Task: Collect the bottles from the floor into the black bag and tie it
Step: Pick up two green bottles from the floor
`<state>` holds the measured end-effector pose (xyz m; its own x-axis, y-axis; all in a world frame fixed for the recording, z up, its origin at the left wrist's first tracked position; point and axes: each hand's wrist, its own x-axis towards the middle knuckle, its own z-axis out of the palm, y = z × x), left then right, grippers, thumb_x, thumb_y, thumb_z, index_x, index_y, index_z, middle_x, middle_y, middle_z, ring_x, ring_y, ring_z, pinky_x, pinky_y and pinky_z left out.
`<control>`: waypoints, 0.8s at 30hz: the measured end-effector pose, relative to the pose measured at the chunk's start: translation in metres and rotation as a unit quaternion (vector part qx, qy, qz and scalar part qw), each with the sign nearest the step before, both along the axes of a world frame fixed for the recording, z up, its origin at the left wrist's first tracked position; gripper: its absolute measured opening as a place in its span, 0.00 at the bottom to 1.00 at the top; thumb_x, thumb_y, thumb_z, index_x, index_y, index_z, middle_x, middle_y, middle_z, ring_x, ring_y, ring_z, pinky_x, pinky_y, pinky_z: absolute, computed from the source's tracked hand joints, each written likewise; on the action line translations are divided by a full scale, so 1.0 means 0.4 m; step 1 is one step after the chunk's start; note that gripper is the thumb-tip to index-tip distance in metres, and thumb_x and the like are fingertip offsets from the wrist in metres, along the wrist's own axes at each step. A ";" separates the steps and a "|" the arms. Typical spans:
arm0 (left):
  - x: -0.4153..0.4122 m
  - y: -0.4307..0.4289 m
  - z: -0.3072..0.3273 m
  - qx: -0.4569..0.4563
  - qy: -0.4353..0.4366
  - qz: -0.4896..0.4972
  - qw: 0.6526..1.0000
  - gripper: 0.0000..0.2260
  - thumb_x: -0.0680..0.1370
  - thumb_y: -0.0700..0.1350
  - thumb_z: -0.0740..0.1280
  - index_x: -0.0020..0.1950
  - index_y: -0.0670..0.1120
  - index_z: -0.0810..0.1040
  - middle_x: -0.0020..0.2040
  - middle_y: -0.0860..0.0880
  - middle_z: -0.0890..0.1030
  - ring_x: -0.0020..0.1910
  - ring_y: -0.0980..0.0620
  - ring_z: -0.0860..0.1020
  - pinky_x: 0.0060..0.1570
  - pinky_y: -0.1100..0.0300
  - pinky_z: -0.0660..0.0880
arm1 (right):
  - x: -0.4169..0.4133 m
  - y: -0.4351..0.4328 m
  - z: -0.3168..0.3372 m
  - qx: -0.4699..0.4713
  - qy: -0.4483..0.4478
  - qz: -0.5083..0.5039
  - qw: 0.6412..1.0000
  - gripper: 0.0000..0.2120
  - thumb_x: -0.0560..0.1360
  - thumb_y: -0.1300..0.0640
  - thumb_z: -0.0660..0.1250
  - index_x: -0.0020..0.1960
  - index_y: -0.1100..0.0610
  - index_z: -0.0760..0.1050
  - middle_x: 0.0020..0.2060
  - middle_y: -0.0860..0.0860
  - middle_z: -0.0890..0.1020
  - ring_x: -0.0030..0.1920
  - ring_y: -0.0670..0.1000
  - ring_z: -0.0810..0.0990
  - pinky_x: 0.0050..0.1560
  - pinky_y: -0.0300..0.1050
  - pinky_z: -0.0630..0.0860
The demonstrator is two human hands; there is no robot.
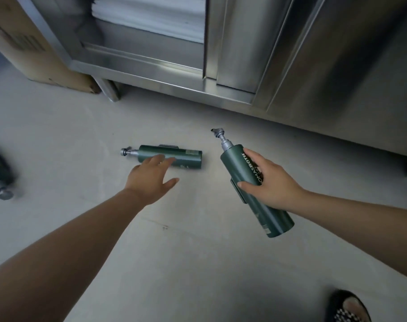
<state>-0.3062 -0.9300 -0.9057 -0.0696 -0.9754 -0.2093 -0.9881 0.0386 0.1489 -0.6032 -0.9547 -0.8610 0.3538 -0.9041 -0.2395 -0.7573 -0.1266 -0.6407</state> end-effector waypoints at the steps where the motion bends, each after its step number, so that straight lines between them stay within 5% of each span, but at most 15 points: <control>1: -0.010 -0.015 -0.005 -0.006 0.000 0.014 1.000 0.27 0.77 0.60 0.60 0.73 0.53 0.60 0.73 0.46 0.66 0.68 0.45 0.68 0.59 0.48 0.72 | 0.001 -0.023 -0.010 0.006 -0.004 0.012 1.000 0.39 0.69 0.45 0.69 0.73 0.39 0.50 0.63 0.52 0.73 0.58 0.53 0.74 0.58 0.48 0.73; 10: -0.108 -0.079 -0.102 0.021 0.034 0.178 0.983 0.28 0.76 0.62 0.58 0.74 0.55 0.58 0.76 0.47 0.59 0.74 0.44 0.60 0.63 0.43 0.69 | -0.040 -0.132 -0.224 0.038 -0.030 0.045 0.998 0.39 0.72 0.48 0.69 0.74 0.41 0.50 0.64 0.51 0.71 0.56 0.50 0.73 0.54 0.42 0.69; 15: -0.153 -0.160 -0.151 0.021 0.067 0.236 0.969 0.28 0.77 0.61 0.57 0.76 0.58 0.53 0.79 0.49 0.47 0.77 0.42 0.46 0.67 0.39 0.64 | -0.028 -0.180 -0.306 0.036 -0.049 0.023 0.998 0.38 0.72 0.49 0.69 0.74 0.41 0.50 0.64 0.52 0.71 0.57 0.50 0.73 0.53 0.41 0.67; 19: -0.178 -0.182 -0.181 0.073 0.045 0.218 0.972 0.27 0.78 0.62 0.54 0.75 0.59 0.53 0.79 0.49 0.47 0.77 0.41 0.42 0.70 0.36 0.58 | -0.012 -0.186 -0.328 0.073 -0.075 0.007 0.995 0.38 0.71 0.46 0.68 0.74 0.39 0.49 0.64 0.50 0.71 0.54 0.48 0.73 0.52 0.44 0.71; 24: -0.179 -0.106 -0.191 0.021 0.060 0.206 0.976 0.22 0.77 0.62 0.54 0.69 0.56 0.65 0.77 0.48 0.55 0.76 0.41 0.46 0.67 0.39 0.62 | -0.001 -0.182 -0.329 0.066 -0.097 0.021 0.993 0.38 0.71 0.48 0.69 0.74 0.40 0.50 0.64 0.50 0.71 0.55 0.48 0.73 0.52 0.42 0.70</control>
<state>-0.3779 -0.9725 -0.9822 0.3010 -0.9165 -0.2635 -0.8939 -0.3674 0.2567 -0.6035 -1.0276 -0.9927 0.4417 -0.8531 -0.2777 -0.6133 -0.0613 -0.7874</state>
